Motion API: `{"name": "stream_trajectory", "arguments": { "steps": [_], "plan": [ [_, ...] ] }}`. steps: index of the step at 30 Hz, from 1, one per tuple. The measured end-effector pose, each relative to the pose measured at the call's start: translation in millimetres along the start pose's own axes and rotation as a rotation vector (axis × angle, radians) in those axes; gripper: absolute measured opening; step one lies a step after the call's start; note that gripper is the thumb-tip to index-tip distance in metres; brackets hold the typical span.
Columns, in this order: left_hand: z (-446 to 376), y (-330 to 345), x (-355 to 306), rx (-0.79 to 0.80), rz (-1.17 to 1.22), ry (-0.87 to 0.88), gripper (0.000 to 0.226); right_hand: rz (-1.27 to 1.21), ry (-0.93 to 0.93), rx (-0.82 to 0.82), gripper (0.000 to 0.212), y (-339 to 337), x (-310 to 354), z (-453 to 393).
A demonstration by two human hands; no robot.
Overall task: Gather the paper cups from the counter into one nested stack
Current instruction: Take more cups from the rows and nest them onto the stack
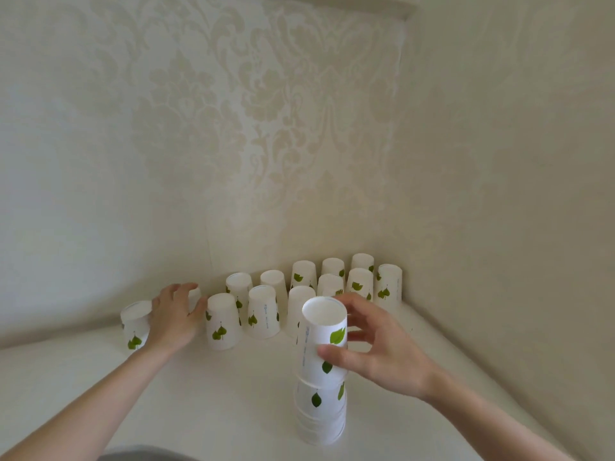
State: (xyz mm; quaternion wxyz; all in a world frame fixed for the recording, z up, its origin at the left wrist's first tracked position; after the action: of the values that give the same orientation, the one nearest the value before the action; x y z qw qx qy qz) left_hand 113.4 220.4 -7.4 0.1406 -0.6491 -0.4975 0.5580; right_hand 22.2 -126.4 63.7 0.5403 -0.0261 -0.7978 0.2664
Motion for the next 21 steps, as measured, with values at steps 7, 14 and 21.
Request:
{"name": "stream_trajectory", "arguments": {
  "steps": [7, 14, 21],
  "plan": [
    [-5, 2, 7, -0.011, 0.062, -0.019, 0.033, 0.073, 0.194, 0.332, 0.081, 11, -47, 9],
    [-14, -3, 10, 0.004, 0.092, 0.028, 0.018, 0.286, 0.293, -0.391, 0.055, -101, -109, -61],
    [-10, -16, 6, -0.045, 0.069, 0.013, 0.017, 0.855, 0.455, -0.227, 0.067, -108, -160, -123]
  ]
}}
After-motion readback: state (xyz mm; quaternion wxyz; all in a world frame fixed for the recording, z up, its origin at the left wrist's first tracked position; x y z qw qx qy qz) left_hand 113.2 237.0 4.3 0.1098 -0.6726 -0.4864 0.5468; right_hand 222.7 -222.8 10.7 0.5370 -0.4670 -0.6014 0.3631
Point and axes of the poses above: each hand's wrist, its own z-axis away from the middle knuckle, its own y-axis out of the palm, x = y × z, the point moved 5 cm from there along -z, towards the middle knuckle, and after that the axes turned 2 degrees about y, right-handed, at the moved point
